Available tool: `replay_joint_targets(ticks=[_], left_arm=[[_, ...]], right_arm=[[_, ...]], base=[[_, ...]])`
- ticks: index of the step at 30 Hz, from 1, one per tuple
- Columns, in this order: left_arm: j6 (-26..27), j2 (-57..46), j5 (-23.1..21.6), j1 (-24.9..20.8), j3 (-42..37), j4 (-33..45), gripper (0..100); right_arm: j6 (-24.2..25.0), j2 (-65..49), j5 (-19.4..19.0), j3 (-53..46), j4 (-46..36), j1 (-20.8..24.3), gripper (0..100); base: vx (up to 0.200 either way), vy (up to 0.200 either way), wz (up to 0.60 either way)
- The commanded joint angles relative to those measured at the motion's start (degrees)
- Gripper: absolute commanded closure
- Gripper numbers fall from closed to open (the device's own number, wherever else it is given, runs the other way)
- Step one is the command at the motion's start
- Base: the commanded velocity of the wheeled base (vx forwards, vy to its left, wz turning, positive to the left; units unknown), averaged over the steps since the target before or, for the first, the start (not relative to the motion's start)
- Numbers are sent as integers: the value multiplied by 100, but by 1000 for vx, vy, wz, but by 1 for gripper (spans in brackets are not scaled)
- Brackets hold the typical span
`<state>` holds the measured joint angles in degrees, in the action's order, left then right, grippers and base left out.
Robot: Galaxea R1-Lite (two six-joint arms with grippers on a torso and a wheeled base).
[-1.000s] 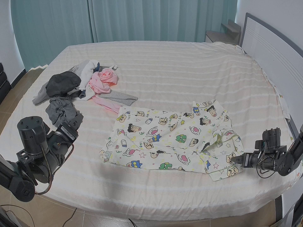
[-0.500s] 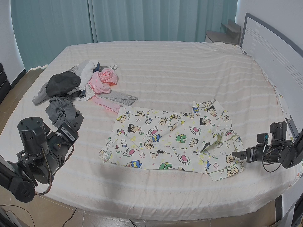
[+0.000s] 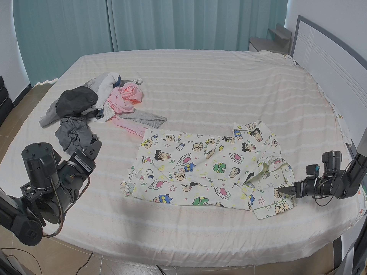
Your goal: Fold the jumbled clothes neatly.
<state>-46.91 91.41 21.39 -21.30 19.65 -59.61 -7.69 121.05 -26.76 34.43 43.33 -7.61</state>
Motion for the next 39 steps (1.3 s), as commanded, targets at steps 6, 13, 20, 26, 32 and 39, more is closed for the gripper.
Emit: replay_joint_targets(ticks=[6,13,20,26,32,39], left_arm=[[-2,9,5,3,-5,2,0],[-2,9,5,-6,-5,2,0],[-2,9,5,3,-5,2,0],[-2,0,5,-6,-5,-7,0],[-2,0,5,3,-5,-7,0],[-2,0,14,-6,-5,-15,0]], right_arm=[[-57,358,-14,99,27,93,0],[-118,419,-14,178,36,102,100],[-118,393,-22,178,44,93,100],[-118,305,-14,170,106,93,100],[-75,164,-31,161,334,93,100],[-39,199,-22,196,422,93,100]], base=[[0,0,0],[0,0,0],[0,0,0],[0,0,0],[0,0,0],[0,0,0]])
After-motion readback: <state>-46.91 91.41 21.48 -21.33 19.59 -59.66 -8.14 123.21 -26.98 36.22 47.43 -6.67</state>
